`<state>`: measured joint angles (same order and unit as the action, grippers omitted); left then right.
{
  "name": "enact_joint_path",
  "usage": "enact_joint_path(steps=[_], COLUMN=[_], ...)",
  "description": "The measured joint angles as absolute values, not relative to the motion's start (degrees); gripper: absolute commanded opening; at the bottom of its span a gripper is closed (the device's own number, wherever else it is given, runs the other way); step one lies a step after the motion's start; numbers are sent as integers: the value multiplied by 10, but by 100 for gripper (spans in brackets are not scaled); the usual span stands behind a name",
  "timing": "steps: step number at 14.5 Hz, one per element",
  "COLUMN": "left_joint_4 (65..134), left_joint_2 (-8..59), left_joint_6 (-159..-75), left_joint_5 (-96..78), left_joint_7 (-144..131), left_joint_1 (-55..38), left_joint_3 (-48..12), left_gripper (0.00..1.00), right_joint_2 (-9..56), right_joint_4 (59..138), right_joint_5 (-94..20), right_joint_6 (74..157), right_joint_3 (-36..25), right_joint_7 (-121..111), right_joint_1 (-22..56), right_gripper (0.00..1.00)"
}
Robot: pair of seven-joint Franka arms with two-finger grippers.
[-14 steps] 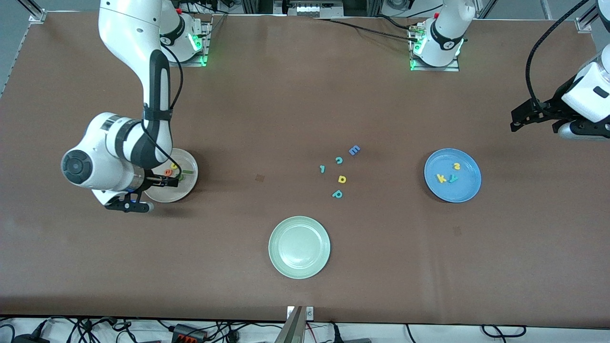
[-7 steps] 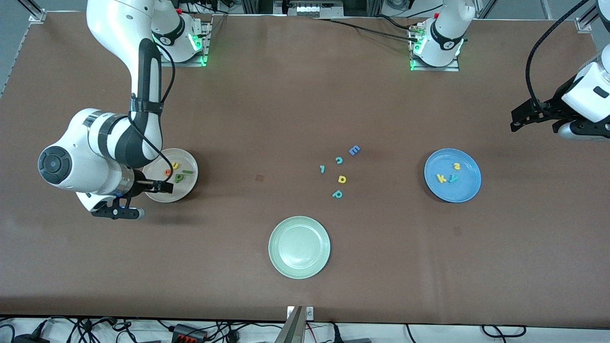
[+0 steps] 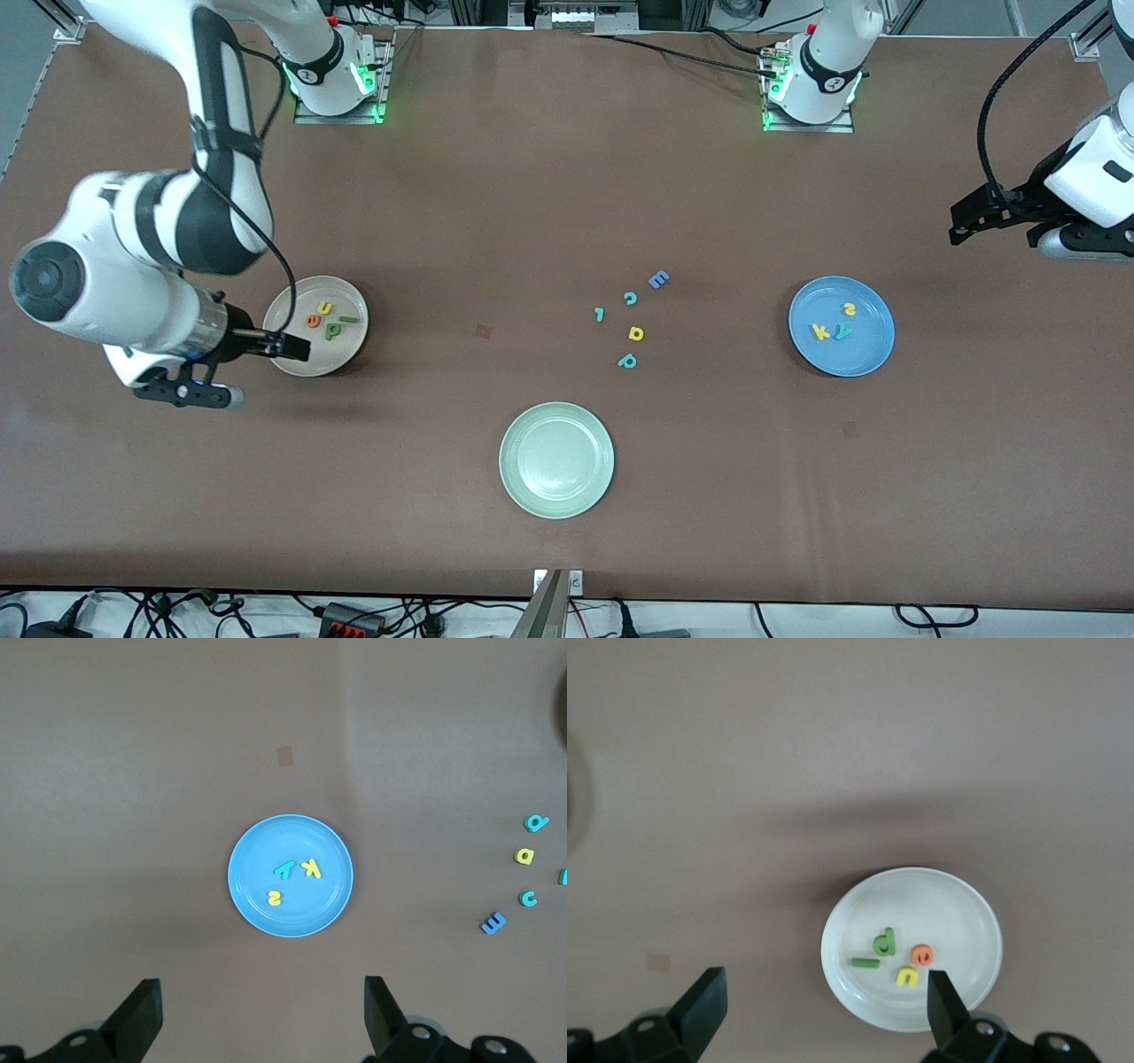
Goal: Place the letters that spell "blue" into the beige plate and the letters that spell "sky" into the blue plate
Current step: 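Release the green d and raise the right gripper away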
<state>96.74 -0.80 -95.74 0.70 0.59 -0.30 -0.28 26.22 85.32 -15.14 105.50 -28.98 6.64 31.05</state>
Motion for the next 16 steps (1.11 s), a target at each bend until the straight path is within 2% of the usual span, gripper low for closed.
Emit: enact_joint_path(steps=[4, 6, 16], left_joint_4=[967, 967, 967], left_joint_2=[-8, -8, -8], left_joint_6=[-957, -957, -957], left_joint_5=[7, 7, 7], left_joint_7=[6, 6, 6], left_joint_1=[-3, -3, -3], left_joint_3=[-3, -3, -3], left_gripper=[100, 100, 100], right_joint_2=[171, 143, 113], right_joint_4=[851, 849, 770], right_joint_5=[-45, -23, -12], right_joint_6=[1029, 1021, 935], right_joint_3=[-135, -87, -43], right_joint_7=[92, 91, 27], right_joint_1=[161, 90, -25], right_gripper=[100, 100, 100])
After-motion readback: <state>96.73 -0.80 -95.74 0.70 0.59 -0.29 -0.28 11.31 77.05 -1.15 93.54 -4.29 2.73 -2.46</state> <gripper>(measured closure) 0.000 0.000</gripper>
